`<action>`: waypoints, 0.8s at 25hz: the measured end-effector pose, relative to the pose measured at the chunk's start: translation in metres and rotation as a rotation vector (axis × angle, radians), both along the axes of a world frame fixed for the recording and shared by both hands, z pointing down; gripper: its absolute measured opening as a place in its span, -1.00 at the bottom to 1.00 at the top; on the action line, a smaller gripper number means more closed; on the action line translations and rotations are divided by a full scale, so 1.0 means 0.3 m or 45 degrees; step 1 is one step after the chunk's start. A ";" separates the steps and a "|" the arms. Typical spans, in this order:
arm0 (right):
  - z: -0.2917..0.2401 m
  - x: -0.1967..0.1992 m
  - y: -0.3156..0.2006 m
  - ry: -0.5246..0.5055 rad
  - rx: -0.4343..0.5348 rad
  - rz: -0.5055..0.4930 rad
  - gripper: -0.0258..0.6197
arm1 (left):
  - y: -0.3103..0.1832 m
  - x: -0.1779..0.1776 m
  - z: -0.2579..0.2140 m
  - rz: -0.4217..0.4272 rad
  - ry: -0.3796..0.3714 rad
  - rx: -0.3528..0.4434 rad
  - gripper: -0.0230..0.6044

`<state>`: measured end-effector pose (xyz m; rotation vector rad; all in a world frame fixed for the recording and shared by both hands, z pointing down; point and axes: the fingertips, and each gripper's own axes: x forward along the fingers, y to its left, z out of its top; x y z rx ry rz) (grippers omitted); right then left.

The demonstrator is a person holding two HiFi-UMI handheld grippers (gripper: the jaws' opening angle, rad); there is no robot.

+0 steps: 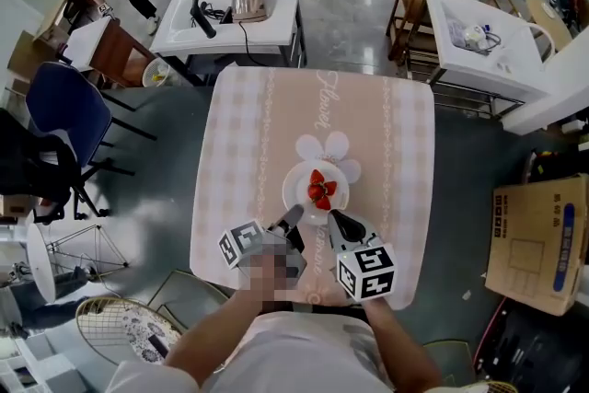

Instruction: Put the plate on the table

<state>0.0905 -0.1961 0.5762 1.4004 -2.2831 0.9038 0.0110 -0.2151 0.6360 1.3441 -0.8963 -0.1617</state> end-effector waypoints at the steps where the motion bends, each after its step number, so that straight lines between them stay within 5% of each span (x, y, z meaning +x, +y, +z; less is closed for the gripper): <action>1: 0.006 0.001 -0.003 0.000 -0.002 -0.007 -0.91 | -0.002 0.002 0.006 0.000 -0.006 -0.001 -0.88; 20: 0.066 0.003 -0.013 -0.035 -0.047 -0.083 -0.91 | -0.008 0.007 0.068 0.043 -0.158 0.008 -0.87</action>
